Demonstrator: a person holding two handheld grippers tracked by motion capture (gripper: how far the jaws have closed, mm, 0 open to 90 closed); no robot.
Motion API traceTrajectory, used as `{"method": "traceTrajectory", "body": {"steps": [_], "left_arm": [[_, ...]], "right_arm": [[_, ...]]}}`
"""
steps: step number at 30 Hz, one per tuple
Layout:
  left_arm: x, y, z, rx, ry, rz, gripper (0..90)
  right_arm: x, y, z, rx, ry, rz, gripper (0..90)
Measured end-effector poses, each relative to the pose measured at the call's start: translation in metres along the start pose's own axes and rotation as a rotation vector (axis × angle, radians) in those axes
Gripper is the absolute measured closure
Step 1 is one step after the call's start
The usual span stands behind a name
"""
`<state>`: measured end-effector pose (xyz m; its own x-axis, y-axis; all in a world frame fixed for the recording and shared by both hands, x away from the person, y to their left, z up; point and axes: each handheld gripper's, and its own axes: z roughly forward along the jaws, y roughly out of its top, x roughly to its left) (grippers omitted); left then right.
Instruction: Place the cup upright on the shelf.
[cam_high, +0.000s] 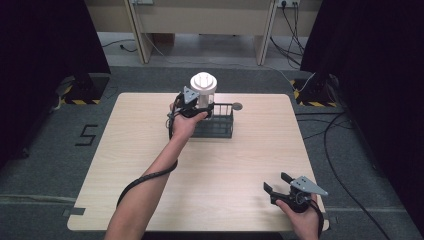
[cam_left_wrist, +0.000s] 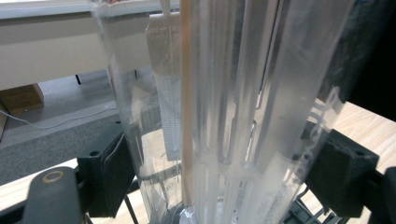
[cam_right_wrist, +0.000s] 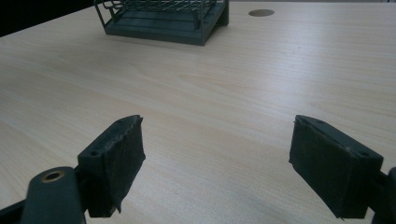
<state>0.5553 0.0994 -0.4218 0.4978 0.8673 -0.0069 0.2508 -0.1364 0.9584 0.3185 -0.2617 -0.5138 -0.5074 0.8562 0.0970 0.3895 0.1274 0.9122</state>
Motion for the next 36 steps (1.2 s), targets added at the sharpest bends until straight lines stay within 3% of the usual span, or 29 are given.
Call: {"method": "traceTrajectory", "body": {"steps": [24, 36], "left_arm": [[0.000, -0.019, 0.011, 0.066, 0.009, -0.017, 17.5], [0.000, -0.028, 0.008, 0.034, 0.019, -0.036, 17.1]], "right_arm": [[0.000, 0.000, 0.000, 0.004, 0.001, -0.004, 18.4], [0.001, 0.000, 0.001, 0.007, 0.001, -0.005, 18.4]]}}
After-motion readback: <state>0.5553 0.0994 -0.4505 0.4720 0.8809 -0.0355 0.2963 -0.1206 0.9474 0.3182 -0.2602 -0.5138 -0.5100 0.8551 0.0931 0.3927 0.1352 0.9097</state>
